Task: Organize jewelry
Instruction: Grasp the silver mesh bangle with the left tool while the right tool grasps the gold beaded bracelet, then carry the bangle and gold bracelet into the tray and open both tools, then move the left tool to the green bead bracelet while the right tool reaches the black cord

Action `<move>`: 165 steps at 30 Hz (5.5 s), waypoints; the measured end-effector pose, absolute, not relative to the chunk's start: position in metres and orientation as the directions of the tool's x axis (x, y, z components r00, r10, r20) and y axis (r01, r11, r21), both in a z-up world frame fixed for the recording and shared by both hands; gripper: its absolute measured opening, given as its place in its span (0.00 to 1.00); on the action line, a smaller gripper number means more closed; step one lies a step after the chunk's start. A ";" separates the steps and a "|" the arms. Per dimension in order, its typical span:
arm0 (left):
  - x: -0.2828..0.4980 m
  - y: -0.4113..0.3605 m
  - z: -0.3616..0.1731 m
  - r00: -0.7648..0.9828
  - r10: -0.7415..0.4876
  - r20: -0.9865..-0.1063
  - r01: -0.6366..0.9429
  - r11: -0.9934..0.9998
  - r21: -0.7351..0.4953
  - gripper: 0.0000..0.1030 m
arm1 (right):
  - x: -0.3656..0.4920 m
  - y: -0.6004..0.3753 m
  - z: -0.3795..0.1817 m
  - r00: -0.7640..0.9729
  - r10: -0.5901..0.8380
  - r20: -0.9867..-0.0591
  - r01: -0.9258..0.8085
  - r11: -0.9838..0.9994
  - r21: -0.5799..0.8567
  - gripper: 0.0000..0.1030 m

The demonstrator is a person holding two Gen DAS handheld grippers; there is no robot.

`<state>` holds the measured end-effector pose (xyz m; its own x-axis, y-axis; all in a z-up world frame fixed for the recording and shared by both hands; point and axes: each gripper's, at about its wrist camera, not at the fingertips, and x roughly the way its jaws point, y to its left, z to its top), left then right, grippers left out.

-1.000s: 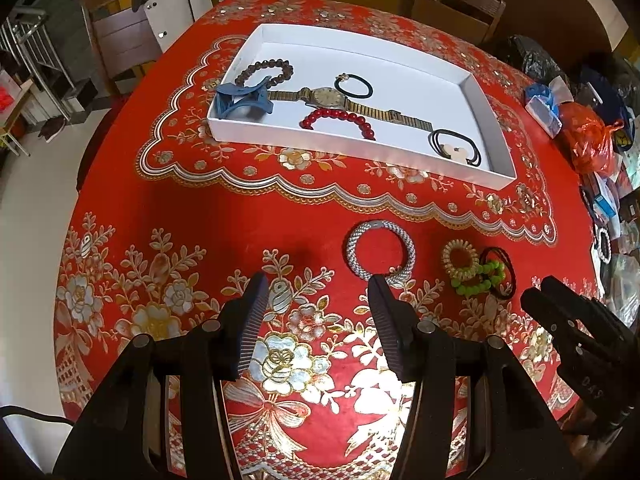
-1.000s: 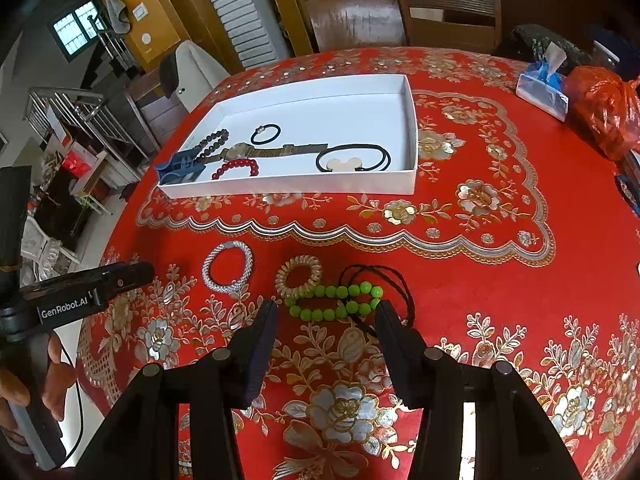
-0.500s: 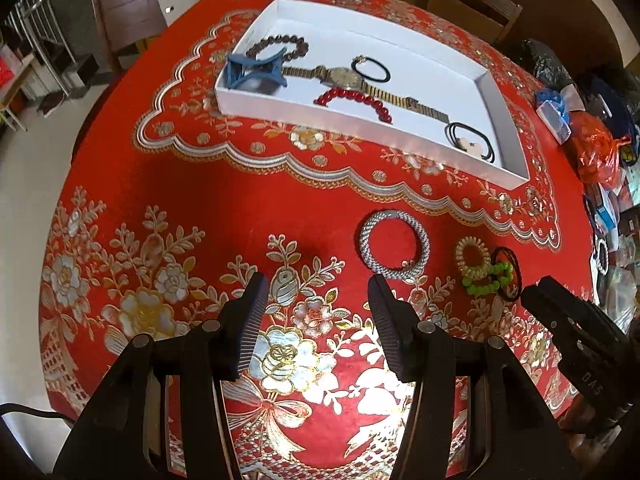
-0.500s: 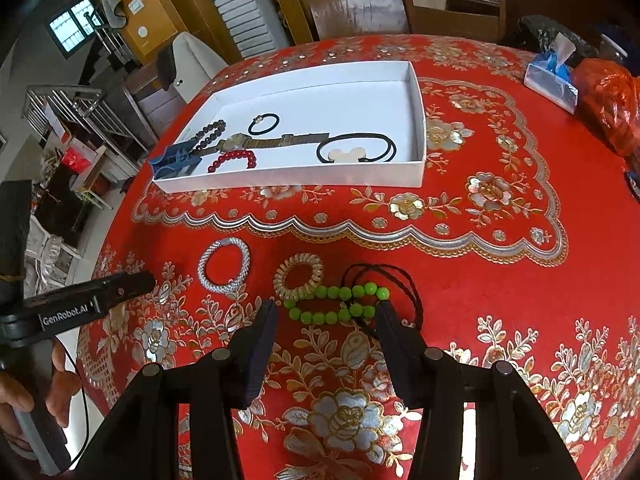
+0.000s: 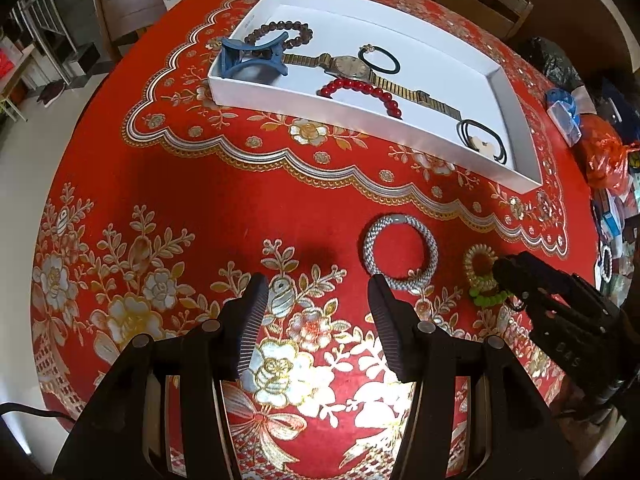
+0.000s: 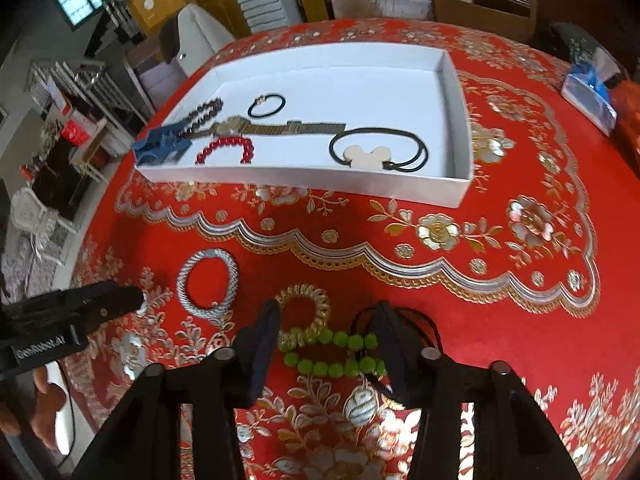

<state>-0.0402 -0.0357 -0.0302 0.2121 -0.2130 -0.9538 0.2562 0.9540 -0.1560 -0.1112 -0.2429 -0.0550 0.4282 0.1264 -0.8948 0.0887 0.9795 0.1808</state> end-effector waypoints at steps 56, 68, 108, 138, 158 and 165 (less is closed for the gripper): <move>0.071 -0.124 0.025 0.361 -0.236 -0.902 0.361 0.927 -0.098 0.05 | -0.019 -0.323 0.002 0.558 0.153 -0.816 0.163 0.943 0.289 0.10; 0.127 -0.180 -0.008 0.343 -0.168 -0.924 0.352 0.935 -0.039 0.05 | 0.045 -0.353 -0.040 0.494 0.164 -0.854 0.175 0.943 0.282 0.10; 0.065 -0.144 0.019 0.405 -0.167 -0.899 0.358 0.934 -0.013 0.42 | -0.043 -0.317 -0.004 0.558 0.127 -0.820 0.156 0.955 0.254 0.42; -0.055 -0.094 -0.004 0.278 -0.225 -0.934 0.445 0.892 -0.083 0.50 | -0.191 -0.290 -0.051 0.478 0.056 -0.877 0.261 0.944 0.203 0.42; -0.076 -0.126 -0.034 0.151 -0.260 -0.954 0.525 0.839 -0.145 0.51 | -0.155 -0.299 -0.069 0.433 -0.099 -0.896 0.199 0.980 -0.012 0.36; -0.077 -0.155 -0.050 0.150 -0.231 -0.961 0.577 0.810 -0.104 0.51 | -0.162 -0.326 -0.069 0.433 -0.065 -0.899 0.252 0.966 0.052 0.36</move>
<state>-0.0767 -0.1550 -0.0503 0.1502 -0.2309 -0.9613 0.5772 0.8099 -0.1043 -0.1618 -0.3263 -0.0692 0.4330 -0.0645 -0.8991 0.2525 0.9662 0.0523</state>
